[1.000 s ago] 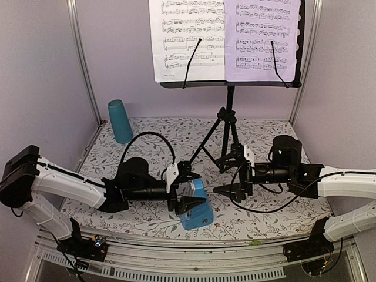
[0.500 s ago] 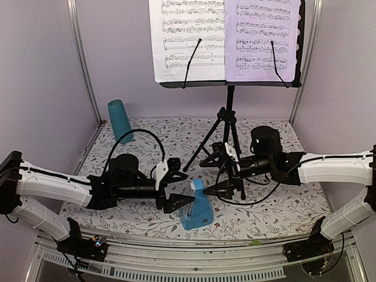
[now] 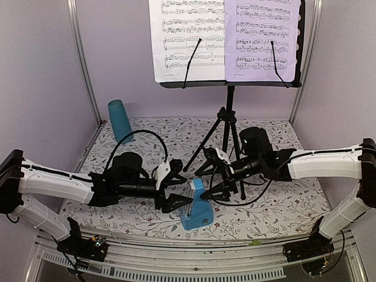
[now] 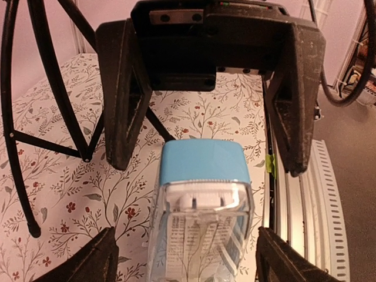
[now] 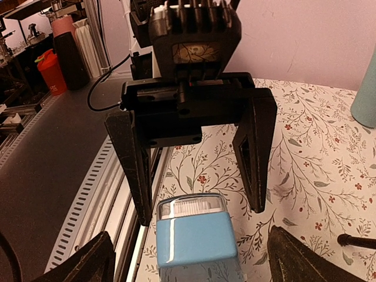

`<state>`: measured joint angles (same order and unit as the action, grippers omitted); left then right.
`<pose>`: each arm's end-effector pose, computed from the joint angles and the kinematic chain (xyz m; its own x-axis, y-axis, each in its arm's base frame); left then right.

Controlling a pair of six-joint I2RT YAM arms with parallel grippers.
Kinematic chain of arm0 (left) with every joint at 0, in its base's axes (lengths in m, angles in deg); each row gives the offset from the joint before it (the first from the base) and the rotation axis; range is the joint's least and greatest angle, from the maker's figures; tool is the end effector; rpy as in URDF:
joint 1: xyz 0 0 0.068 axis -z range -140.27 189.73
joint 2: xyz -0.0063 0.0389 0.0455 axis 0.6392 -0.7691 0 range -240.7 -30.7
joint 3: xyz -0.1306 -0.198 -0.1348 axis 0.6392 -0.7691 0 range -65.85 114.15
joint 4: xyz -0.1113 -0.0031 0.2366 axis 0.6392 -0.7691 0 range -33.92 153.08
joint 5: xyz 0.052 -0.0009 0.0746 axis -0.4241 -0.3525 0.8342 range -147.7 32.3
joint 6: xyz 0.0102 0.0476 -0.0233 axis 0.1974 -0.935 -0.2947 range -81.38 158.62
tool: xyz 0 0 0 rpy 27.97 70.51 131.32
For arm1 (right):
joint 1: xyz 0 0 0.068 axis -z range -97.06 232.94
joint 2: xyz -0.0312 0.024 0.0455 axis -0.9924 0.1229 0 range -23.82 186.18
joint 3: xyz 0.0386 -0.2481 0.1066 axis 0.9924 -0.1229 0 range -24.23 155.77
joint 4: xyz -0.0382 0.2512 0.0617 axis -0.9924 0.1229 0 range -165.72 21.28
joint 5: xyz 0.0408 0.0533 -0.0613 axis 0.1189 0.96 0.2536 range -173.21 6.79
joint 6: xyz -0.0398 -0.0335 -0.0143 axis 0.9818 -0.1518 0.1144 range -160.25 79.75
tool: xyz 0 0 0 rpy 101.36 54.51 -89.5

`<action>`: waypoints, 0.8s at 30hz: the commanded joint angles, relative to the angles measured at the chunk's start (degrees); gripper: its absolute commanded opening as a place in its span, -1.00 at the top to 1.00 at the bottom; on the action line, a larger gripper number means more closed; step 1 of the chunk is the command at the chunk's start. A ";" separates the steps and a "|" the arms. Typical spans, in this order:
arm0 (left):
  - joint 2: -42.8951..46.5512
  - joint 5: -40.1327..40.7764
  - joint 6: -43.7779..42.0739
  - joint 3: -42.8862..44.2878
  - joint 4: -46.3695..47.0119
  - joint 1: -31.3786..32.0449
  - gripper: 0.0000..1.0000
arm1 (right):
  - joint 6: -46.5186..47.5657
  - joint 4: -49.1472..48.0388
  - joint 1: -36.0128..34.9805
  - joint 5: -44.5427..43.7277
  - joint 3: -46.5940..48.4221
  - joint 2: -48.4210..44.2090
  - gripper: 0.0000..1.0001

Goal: Set up the instrument practice props
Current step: Hold the metronome at the center of the board.

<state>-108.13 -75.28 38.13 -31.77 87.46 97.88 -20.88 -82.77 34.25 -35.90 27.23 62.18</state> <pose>0.1407 -0.2470 0.2115 -0.1633 0.2785 -0.9465 0.9619 0.2581 -0.0901 0.1945 0.2610 0.2419 0.0243 -0.3131 -0.9494 -0.9876 -0.1548 0.0258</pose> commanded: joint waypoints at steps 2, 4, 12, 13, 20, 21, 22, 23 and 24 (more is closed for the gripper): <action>-1.80 -2.64 -1.65 3.65 -2.97 -1.49 -0.60 | 0.82 1.46 0.32 2.34 1.68 1.18 -0.76; -2.14 -3.20 -1.82 4.34 -3.26 -1.77 -0.58 | 0.71 1.81 0.33 2.34 1.77 1.42 -0.69; -3.47 -6.07 -2.77 6.53 -6.43 -2.09 -0.31 | 0.31 2.60 0.28 3.28 1.66 1.91 -0.44; -3.48 -6.26 -2.95 6.64 -6.76 -2.12 -0.28 | 0.25 2.57 0.27 3.31 1.66 1.90 -0.43; -3.54 -7.32 -4.15 8.13 -9.17 -2.09 -0.11 | -0.17 1.73 0.26 2.92 1.52 2.11 -0.30; -3.57 -7.41 -4.36 8.34 -9.51 -2.08 -0.09 | -0.30 1.53 0.25 2.86 1.53 2.22 -0.28; -3.60 -7.55 -4.54 8.72 -10.02 -2.08 -0.05 | -0.38 1.37 0.17 2.75 1.51 2.31 -0.26; -3.61 -7.60 -4.75 8.94 -10.34 -2.08 -0.02 | -0.45 1.26 0.12 2.64 1.53 2.48 -0.24; -3.56 -7.50 -4.89 9.18 -10.66 -2.09 0.02 | -0.55 1.22 -0.10 2.33 1.48 2.69 -0.21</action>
<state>-111.04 -81.75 34.50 -24.71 79.07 96.70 -20.90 -81.20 34.32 -34.04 27.69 63.51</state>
